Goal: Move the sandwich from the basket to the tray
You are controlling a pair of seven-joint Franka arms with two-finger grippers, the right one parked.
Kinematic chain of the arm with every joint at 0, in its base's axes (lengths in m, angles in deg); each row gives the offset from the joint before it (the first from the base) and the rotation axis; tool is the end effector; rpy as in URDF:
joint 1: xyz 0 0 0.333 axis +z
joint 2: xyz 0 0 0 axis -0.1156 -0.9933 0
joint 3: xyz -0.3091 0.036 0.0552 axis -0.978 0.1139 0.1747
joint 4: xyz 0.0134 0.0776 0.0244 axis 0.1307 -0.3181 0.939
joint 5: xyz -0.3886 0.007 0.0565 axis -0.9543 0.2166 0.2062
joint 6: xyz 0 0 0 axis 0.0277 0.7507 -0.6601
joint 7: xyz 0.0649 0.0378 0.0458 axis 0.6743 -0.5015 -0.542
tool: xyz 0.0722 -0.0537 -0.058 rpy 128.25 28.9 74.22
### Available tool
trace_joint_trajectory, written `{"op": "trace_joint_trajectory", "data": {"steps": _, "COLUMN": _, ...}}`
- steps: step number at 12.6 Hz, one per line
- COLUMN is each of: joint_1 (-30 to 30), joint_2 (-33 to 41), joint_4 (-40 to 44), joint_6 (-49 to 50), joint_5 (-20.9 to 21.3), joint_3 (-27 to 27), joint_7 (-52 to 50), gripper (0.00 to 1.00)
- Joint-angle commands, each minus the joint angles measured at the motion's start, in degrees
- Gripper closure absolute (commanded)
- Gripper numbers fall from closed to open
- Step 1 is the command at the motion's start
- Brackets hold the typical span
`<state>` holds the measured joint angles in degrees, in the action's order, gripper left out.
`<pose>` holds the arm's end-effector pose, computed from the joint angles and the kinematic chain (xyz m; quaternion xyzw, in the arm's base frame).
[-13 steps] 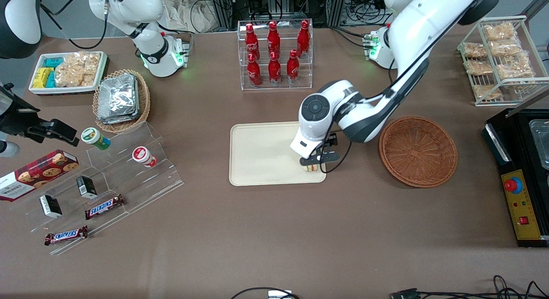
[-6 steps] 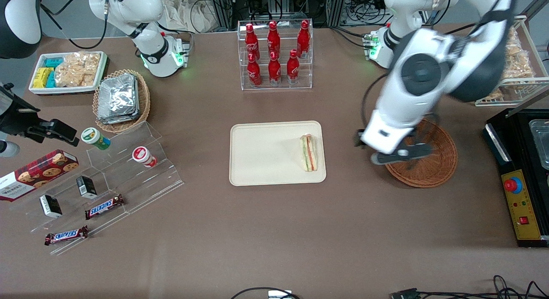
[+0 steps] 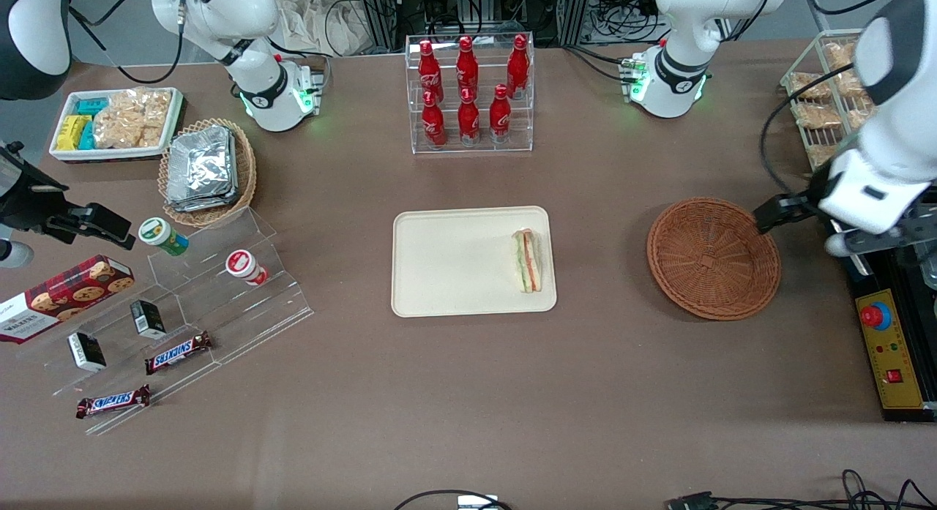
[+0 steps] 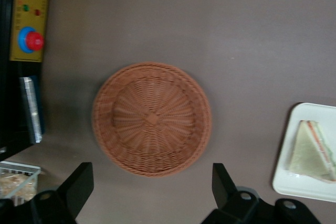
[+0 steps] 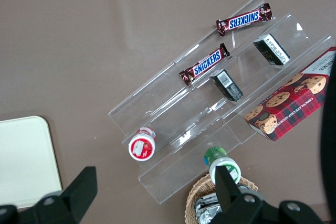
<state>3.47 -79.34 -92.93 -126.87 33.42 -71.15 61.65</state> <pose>0.5551 -0.0141 0.5638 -0.9962 -0.0834 0.0153 0.0206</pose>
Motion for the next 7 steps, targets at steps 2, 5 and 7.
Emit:
{"op": "trace_joint_trajectory", "data": {"steps": 2, "joint_1": -1.5, "joint_2": 1.3, "joint_4": -1.5, "joint_6": 0.2, "joint_5": -0.8, "joint_3": 4.5, "joint_7": 7.2, "gripper": 0.0}}
{"op": "trace_joint_trajectory", "data": {"steps": 5, "joint_1": -1.6, "joint_2": 0.9, "joint_4": 0.3, "joint_6": 0.2, "joint_5": -0.7, "joint_3": 4.5, "joint_7": 6.8, "gripper": 0.0}}
{"op": "trace_joint_trajectory", "data": {"steps": 7, "joint_1": -1.7, "joint_2": 0.4, "joint_4": 1.1, "joint_6": 0.3, "joint_5": -0.7, "joint_3": 4.4, "joint_7": 7.5, "gripper": 0.0}}
